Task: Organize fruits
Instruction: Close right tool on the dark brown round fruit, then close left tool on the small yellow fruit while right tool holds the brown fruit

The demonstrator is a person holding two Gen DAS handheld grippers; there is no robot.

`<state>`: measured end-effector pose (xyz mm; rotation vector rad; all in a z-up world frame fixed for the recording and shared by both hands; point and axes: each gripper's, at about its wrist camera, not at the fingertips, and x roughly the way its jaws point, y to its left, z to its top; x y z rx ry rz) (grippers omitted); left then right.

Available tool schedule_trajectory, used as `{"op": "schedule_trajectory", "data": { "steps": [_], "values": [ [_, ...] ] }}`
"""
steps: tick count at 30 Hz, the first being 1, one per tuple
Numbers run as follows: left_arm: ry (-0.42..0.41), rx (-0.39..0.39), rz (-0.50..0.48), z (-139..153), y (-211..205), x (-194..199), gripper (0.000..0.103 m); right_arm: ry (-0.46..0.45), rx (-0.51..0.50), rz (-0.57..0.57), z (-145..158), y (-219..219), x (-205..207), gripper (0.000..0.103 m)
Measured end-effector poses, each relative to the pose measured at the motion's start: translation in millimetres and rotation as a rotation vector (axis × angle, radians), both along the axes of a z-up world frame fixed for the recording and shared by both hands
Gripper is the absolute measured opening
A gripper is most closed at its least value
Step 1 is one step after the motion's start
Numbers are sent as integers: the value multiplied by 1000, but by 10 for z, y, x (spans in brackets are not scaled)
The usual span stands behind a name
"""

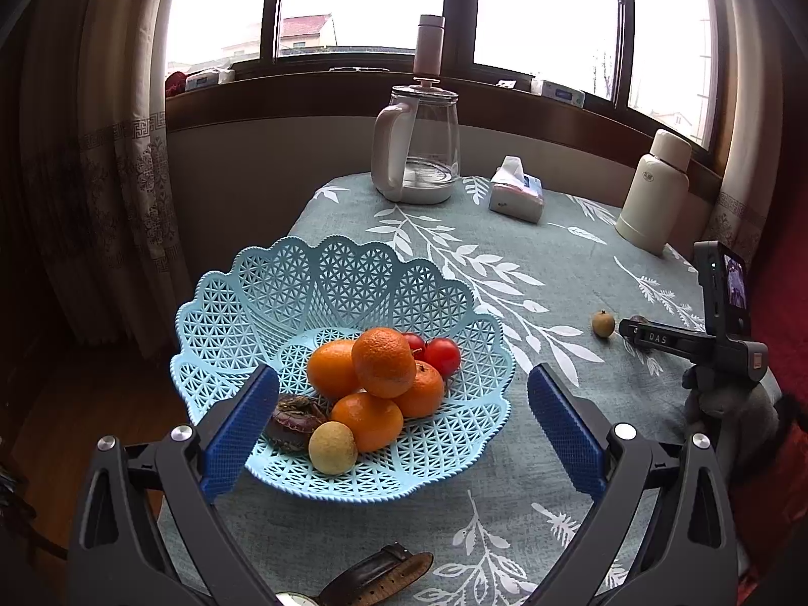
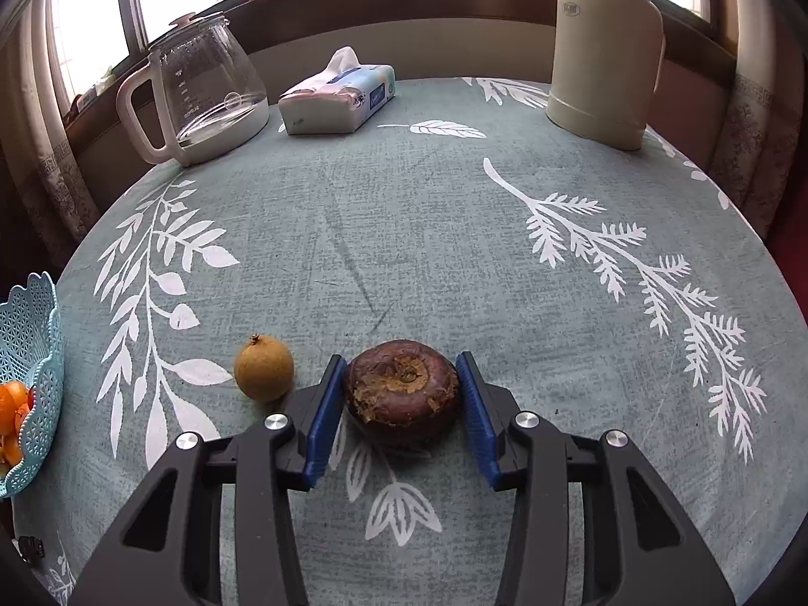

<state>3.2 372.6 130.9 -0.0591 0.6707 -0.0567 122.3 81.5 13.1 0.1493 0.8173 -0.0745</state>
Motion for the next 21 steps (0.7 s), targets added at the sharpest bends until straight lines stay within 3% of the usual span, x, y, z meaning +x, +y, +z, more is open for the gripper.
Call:
{"op": "schedule_trajectory", "data": {
  "steps": [10, 21],
  "values": [
    [7, 21, -43, 4, -187, 49, 100, -10, 46, 6, 6, -156, -287, 45],
    [36, 45, -156, 3, -868, 328, 100, -56, 94, -46, 58, -437, -535, 45]
  ]
}}
